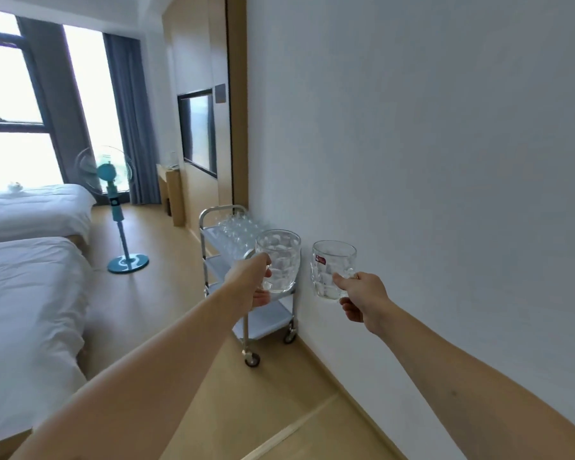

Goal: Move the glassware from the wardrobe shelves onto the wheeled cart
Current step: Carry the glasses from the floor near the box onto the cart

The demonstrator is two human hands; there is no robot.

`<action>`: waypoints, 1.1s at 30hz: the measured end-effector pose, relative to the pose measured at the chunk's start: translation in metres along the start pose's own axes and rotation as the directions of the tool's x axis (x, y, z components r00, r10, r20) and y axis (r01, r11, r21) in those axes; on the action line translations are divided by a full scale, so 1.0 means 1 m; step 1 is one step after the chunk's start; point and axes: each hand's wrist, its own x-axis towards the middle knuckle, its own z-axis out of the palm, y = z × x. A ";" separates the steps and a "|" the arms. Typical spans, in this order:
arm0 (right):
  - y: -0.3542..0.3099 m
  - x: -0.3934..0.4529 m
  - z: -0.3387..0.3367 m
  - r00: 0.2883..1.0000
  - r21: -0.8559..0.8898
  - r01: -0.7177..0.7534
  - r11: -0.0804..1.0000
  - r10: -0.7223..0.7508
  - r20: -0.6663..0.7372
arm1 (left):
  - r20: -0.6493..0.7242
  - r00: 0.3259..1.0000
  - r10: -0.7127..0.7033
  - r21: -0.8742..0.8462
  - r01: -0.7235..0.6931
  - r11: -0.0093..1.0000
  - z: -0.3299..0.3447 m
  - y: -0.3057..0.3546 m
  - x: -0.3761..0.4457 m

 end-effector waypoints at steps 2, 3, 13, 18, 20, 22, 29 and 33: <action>-0.004 0.026 0.033 0.998 -0.006 0.001 1.000 0.000 0.064 | -0.055 0.998 -0.023 -0.011 0.022 1.000 -0.019 0.001 0.026; -0.006 0.040 0.048 0.996 -0.009 0.005 1.000 -0.004 0.095 | -0.074 0.997 -0.034 -0.012 0.033 0.999 -0.027 0.001 0.041; -0.031 0.182 0.179 0.946 -0.074 0.023 0.997 0.003 0.323 | -0.281 0.953 -0.114 -0.112 0.085 0.990 -0.078 0.019 0.183; -0.039 0.228 0.224 0.912 -0.067 0.019 0.998 0.010 0.410 | -0.359 0.920 -0.155 -0.127 0.116 0.985 -0.096 0.022 0.231; -0.040 0.240 0.241 0.901 -0.063 0.013 0.998 0.016 0.433 | -0.380 0.907 -0.179 -0.155 0.129 0.979 -0.104 0.020 0.247; -0.041 0.250 0.259 0.892 -0.067 -0.001 0.998 0.031 0.451 | -0.391 0.898 -0.200 -0.187 0.135 0.973 -0.113 0.017 0.259; -0.041 0.284 0.325 0.872 -0.051 -0.038 0.998 0.059 0.486 | -0.405 0.883 -0.236 -0.216 0.158 0.964 -0.152 0.010 0.311; -0.041 0.309 0.378 0.875 -0.043 -0.051 0.998 0.065 0.480 | -0.395 0.888 -0.235 -0.216 0.159 0.963 -0.185 0.006 0.353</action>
